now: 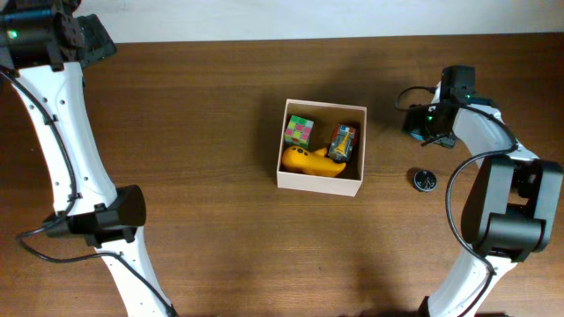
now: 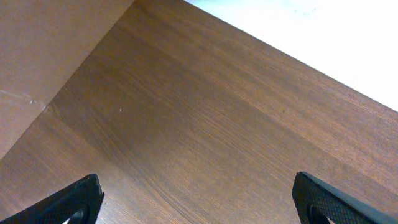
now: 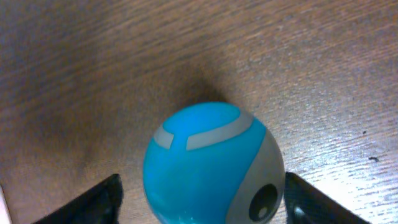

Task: Pack container
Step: 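Move the right gripper down onto the blue ball and grasp it, then carry the blue ball with the right gripper over the box, then release the blue ball into the box and raise the right gripper, then lower the right gripper onto the black round object and grasp it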

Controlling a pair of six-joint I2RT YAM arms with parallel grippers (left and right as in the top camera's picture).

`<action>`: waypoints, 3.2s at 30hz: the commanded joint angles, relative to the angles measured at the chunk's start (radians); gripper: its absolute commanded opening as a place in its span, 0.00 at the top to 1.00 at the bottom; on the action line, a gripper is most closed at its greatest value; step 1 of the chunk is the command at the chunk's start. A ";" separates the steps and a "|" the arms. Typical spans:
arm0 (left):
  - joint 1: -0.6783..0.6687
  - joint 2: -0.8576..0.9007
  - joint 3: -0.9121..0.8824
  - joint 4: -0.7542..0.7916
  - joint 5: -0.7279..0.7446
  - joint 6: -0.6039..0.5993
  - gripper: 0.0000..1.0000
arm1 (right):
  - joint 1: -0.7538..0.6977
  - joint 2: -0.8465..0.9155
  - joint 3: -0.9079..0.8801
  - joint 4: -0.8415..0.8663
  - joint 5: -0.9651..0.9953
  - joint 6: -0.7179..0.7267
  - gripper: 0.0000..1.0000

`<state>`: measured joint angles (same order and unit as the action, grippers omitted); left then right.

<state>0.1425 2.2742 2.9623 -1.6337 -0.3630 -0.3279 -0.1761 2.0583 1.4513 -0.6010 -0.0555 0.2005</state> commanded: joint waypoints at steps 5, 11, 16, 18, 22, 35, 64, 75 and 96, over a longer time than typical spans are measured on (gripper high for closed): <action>0.005 0.000 0.016 0.005 0.008 0.008 0.01 | -0.003 0.013 0.016 0.007 0.057 -0.005 0.52; 0.005 0.000 0.016 0.005 0.008 0.008 0.01 | -0.001 -0.006 0.074 -0.085 0.055 -0.013 0.65; 0.005 0.000 0.016 0.005 0.008 0.008 0.01 | 0.011 -0.056 0.242 -0.285 0.004 -0.013 0.63; 0.005 0.000 0.016 0.005 0.008 0.008 0.01 | 0.022 -0.075 0.339 -0.385 -0.045 -0.013 0.63; 0.005 0.000 0.016 0.005 0.007 0.008 0.01 | 0.068 -0.095 0.517 -0.559 -0.134 -0.012 0.64; 0.005 0.000 0.016 0.005 0.008 0.008 0.01 | 0.419 -0.047 0.620 -0.639 -0.108 -0.009 0.67; 0.005 0.000 0.016 0.005 0.007 0.008 0.01 | 0.518 0.155 0.747 -0.664 0.035 -0.115 0.02; 0.005 0.000 0.016 0.005 0.008 0.008 0.01 | 0.340 0.096 0.959 -0.905 0.042 0.119 0.04; 0.005 0.000 0.016 0.005 0.008 0.008 0.01 | 0.013 0.098 0.378 -0.953 0.007 0.171 0.07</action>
<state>0.1425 2.2742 2.9623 -1.6314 -0.3557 -0.3283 -0.1707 2.1609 1.8954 -1.5890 -0.0372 0.3664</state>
